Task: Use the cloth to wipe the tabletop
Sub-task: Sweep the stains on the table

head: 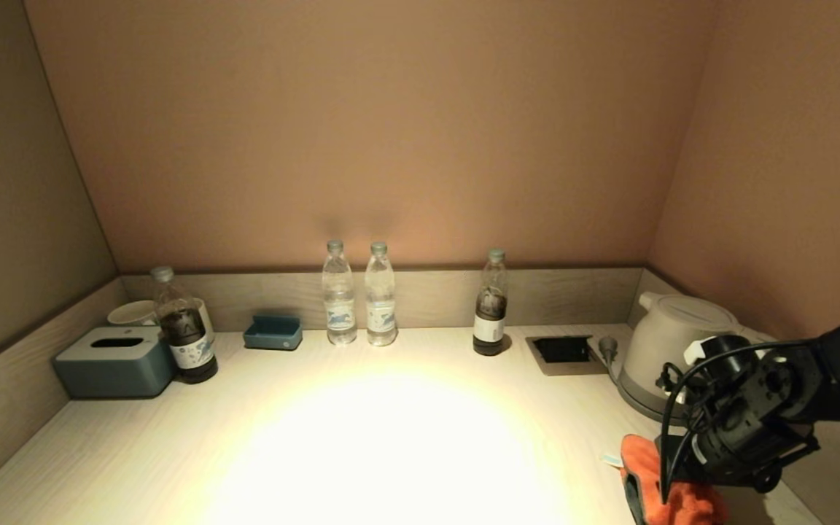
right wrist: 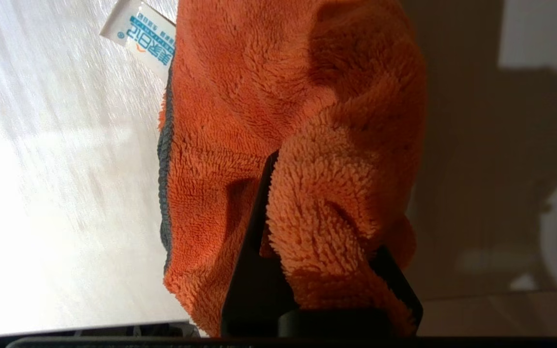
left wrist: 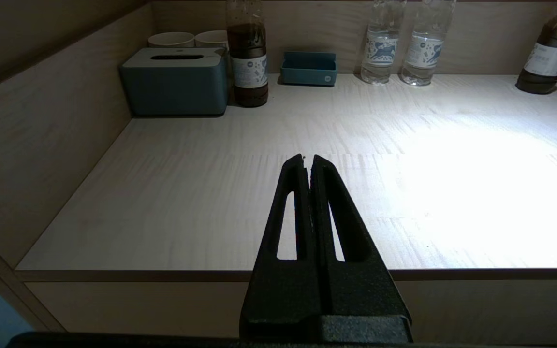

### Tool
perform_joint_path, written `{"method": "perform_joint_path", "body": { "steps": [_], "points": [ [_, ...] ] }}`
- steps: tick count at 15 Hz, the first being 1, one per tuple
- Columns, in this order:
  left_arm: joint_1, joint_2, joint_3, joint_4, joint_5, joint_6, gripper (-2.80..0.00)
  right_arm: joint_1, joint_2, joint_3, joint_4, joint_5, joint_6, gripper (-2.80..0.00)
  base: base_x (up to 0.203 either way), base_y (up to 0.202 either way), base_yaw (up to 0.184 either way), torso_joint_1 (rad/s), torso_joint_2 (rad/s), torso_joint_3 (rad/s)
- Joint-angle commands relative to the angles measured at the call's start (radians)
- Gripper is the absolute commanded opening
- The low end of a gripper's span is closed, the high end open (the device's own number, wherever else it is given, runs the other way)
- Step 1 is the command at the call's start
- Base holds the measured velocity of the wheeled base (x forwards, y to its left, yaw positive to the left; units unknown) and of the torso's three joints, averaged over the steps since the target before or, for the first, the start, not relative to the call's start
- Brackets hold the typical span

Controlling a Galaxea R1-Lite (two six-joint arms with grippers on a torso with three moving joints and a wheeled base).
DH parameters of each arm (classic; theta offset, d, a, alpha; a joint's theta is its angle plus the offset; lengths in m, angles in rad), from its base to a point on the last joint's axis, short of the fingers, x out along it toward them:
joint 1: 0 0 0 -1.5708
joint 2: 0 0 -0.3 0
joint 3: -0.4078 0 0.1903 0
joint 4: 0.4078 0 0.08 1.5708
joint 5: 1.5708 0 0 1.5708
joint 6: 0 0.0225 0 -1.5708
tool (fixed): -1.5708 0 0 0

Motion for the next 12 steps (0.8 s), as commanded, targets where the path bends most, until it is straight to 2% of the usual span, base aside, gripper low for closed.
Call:
{"method": "perform_joint_path", "body": {
  "steps": [1,4,9,12],
  "points": [
    [0.0,0.0,0.0,0.0,0.0,0.0,-2.8,-0.014,-0.08,0.063,0.001,0.018,-0.039,-2.8,0.0,0.0,0.0,0.0,0.0,0.0],
    [0.0,0.0,0.0,0.0,0.0,0.0,-2.8,-0.029,-0.135,0.135,0.001,0.054,-0.079,-2.8,0.0,0.0,0.0,0.0,0.0,0.0],
    [0.0,0.0,0.0,0.0,0.0,0.0,-2.8,-0.023,-0.137,0.148,0.0,0.074,-0.09,-2.8,0.0,0.0,0.0,0.0,0.0,0.0],
    [0.0,0.0,0.0,0.0,0.0,0.0,-2.8,0.067,-0.13,0.139,0.001,0.085,-0.078,-2.8,0.0,0.0,0.0,0.0,0.0,0.0]
  ]
}}
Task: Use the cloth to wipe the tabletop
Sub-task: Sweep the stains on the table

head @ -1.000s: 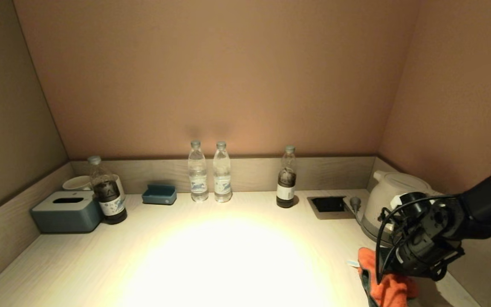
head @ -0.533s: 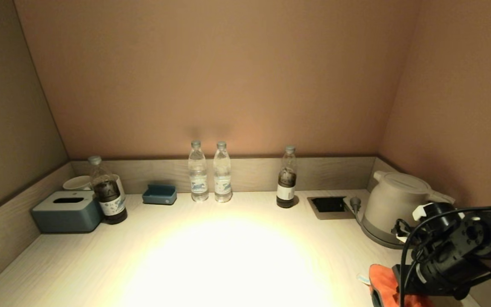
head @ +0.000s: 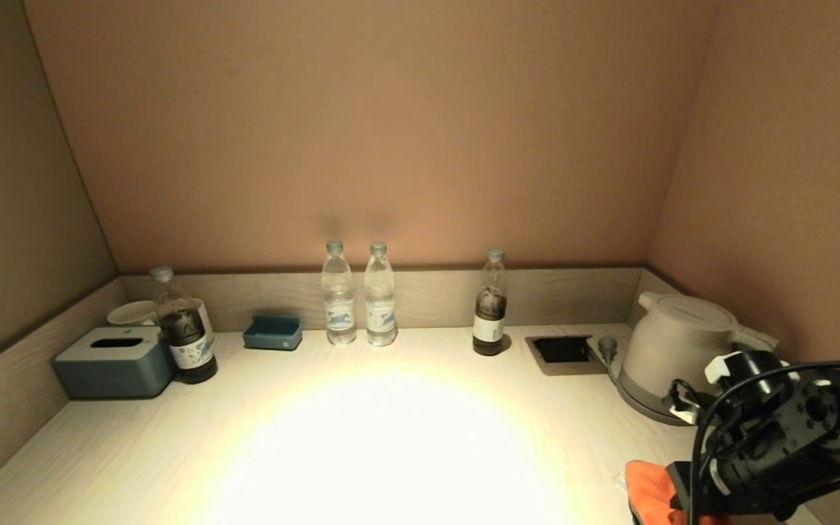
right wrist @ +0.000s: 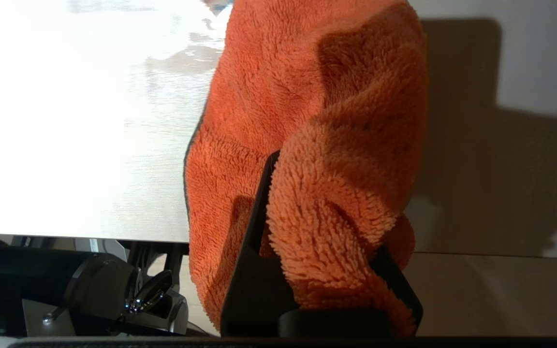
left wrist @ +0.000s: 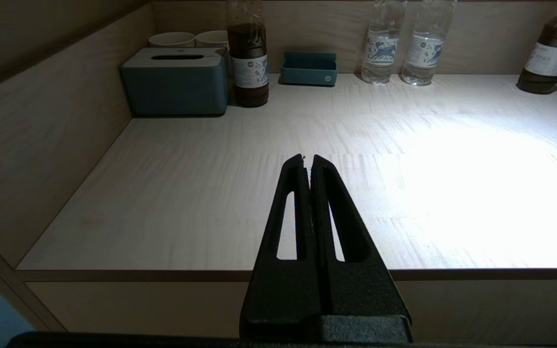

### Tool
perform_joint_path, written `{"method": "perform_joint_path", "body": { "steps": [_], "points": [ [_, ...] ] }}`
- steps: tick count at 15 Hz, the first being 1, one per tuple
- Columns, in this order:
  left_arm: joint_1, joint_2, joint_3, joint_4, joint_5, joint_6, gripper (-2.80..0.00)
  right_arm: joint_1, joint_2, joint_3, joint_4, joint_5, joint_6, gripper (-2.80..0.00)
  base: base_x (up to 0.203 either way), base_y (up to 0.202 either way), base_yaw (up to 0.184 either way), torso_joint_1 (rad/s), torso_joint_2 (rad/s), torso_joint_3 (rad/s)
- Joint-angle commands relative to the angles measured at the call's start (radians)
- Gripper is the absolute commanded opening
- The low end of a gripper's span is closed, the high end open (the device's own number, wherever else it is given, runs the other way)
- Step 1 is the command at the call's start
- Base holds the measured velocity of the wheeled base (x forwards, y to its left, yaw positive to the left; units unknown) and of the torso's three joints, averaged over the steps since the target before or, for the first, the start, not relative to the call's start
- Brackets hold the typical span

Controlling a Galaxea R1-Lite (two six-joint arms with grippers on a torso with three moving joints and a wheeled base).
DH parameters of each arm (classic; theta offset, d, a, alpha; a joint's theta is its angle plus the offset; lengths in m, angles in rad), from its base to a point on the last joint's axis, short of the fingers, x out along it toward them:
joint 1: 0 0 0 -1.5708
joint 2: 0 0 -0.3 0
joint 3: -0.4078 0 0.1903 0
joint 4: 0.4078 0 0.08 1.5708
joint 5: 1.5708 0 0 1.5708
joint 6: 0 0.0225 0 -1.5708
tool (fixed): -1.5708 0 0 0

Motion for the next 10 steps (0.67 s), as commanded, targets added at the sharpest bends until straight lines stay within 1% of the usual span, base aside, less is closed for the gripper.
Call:
{"method": "perform_joint_path", "body": {
  "steps": [1,3,5,6,8,10],
  "points": [
    [0.0,0.0,0.0,0.0,0.0,-0.001,-2.8,0.069,0.006,-0.003,0.001,0.002,0.016,-2.8,0.0,0.0,0.0,0.0,0.0,0.0],
    [0.0,0.0,0.0,0.0,0.0,-0.001,-2.8,0.132,0.009,-0.005,0.0,0.002,0.052,-2.8,0.0,0.0,0.0,0.0,0.0,0.0],
    [0.0,0.0,0.0,0.0,0.0,-0.001,-2.8,0.219,0.02,-0.023,0.001,0.002,0.101,-2.8,0.0,0.0,0.0,0.0,0.0,0.0],
    [0.0,0.0,0.0,0.0,0.0,-0.001,-2.8,0.263,0.03,-0.042,0.001,0.001,0.13,-2.8,0.0,0.0,0.0,0.0,0.0,0.0],
    [0.0,0.0,0.0,0.0,0.0,-0.001,-2.8,0.326,0.059,-0.088,0.005,0.0,0.189,-2.8,0.0,0.0,0.0,0.0,0.0,0.0],
    [0.0,0.0,0.0,0.0,0.0,-0.001,-2.8,0.416,0.111,-0.161,0.009,-0.006,0.266,-2.8,0.0,0.0,0.0,0.0,0.0,0.0]
  ]
}}
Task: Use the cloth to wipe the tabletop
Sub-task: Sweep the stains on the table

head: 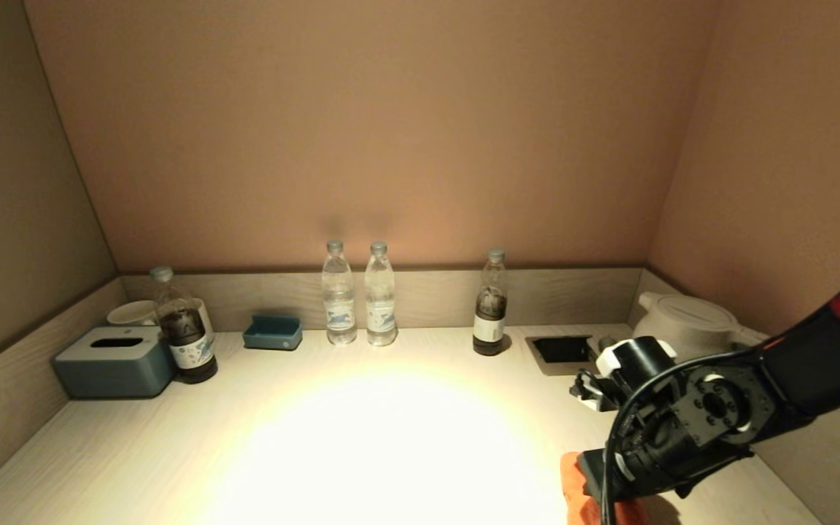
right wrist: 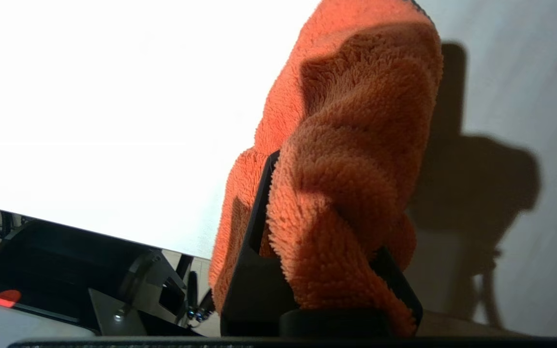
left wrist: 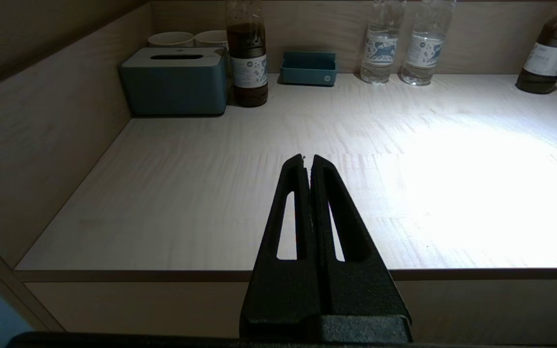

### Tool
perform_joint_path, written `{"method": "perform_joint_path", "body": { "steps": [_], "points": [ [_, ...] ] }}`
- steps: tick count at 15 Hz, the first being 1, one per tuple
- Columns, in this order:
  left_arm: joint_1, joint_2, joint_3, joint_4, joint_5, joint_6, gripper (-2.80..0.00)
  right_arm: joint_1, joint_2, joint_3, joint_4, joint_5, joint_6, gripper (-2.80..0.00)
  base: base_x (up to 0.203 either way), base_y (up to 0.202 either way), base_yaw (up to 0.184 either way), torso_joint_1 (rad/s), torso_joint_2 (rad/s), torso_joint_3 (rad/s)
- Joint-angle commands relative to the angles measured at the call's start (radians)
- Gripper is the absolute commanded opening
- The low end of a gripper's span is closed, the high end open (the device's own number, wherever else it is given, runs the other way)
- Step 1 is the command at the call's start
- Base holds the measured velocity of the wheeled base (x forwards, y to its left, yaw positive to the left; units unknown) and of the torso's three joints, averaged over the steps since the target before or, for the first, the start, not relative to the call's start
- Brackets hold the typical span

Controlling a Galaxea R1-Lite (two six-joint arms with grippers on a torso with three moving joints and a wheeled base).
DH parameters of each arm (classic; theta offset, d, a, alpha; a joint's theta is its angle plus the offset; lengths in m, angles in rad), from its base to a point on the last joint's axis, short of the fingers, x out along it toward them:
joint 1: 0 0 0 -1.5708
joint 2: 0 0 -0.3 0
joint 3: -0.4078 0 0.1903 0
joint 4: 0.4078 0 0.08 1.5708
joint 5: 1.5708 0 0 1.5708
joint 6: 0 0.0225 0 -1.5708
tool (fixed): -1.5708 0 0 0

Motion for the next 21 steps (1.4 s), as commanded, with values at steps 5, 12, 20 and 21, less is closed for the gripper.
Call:
{"method": "perform_joint_path", "body": {
  "steps": [5,12,20,21],
  "points": [
    [0.0,0.0,0.0,0.0,0.0,0.0,-2.8,0.162,0.124,-0.202,0.041,-0.006,0.221,-2.8,0.0,0.0,0.0,0.0,0.0,0.0],
    [0.0,0.0,0.0,0.0,0.0,0.0,-2.8,0.195,0.121,-0.369,0.116,-0.151,0.3,-2.8,0.0,0.0,0.0,0.0,0.0,0.0],
    [0.0,0.0,0.0,0.0,0.0,0.0,-2.8,0.166,0.137,-0.438,0.117,-0.207,0.299,-2.8,0.0,0.0,0.0,0.0,0.0,0.0],
    [0.0,0.0,0.0,0.0,0.0,0.0,-2.8,0.155,0.142,-0.439,0.117,-0.207,0.297,-2.8,0.0,0.0,0.0,0.0,0.0,0.0]
  ]
}}
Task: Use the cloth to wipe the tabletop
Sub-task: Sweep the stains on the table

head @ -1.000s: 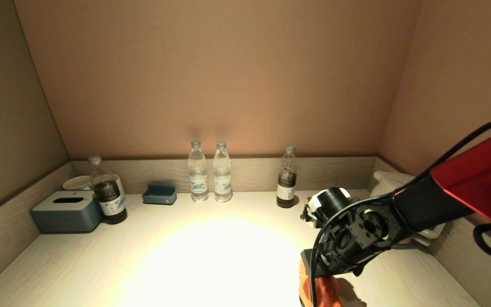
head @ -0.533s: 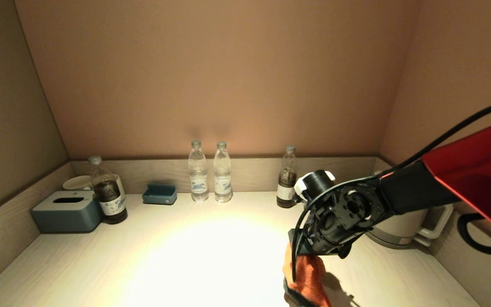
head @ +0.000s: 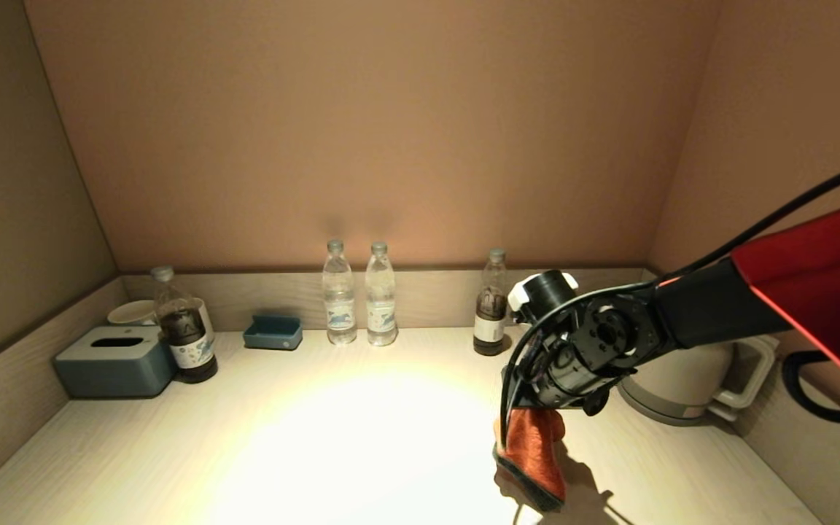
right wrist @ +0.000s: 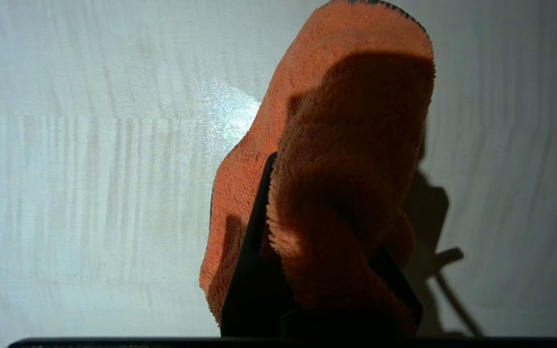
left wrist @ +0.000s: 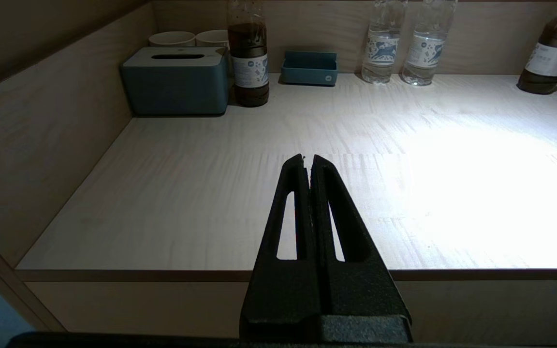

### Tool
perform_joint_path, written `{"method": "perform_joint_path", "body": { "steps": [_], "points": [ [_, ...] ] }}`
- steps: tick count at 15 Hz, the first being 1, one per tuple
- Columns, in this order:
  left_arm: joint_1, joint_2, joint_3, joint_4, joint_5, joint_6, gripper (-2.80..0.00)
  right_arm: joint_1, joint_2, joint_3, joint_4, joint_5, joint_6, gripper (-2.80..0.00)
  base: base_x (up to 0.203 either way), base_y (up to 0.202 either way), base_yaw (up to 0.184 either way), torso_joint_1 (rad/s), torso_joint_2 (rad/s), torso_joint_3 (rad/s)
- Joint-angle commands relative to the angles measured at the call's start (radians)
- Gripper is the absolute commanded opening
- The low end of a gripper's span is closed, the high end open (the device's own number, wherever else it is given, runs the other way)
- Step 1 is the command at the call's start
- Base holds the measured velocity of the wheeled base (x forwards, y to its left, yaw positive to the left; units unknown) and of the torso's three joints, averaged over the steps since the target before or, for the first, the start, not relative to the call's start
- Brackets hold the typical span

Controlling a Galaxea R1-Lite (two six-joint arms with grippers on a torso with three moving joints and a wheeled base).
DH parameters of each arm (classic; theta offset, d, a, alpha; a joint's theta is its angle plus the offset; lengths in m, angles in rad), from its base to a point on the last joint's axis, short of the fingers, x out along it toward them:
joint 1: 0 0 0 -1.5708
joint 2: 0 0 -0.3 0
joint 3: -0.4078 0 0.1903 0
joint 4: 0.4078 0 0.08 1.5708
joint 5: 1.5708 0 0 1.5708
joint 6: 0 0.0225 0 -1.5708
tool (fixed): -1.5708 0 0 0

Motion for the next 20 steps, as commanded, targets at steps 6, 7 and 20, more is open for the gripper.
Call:
{"method": "perform_joint_path", "body": {
  "steps": [6,7,20],
  "points": [
    [0.0,0.0,0.0,0.0,0.0,0.0,-2.8,-0.037,0.041,-0.015,0.003,-0.002,-0.003,0.0,0.0,0.0,0.0,0.0,0.0,0.0],
    [0.0,0.0,0.0,0.0,0.0,0.0,-2.8,-0.037,0.035,-0.012,0.003,-0.002,-0.003,0.0,0.0,0.0,0.0,0.0,0.0,0.0],
    [0.0,0.0,0.0,0.0,0.0,0.0,-2.8,-0.028,-0.436,0.129,0.121,0.009,-0.004,0.0,0.0,0.0,0.0,0.0,0.0,0.0]
  ]
}}
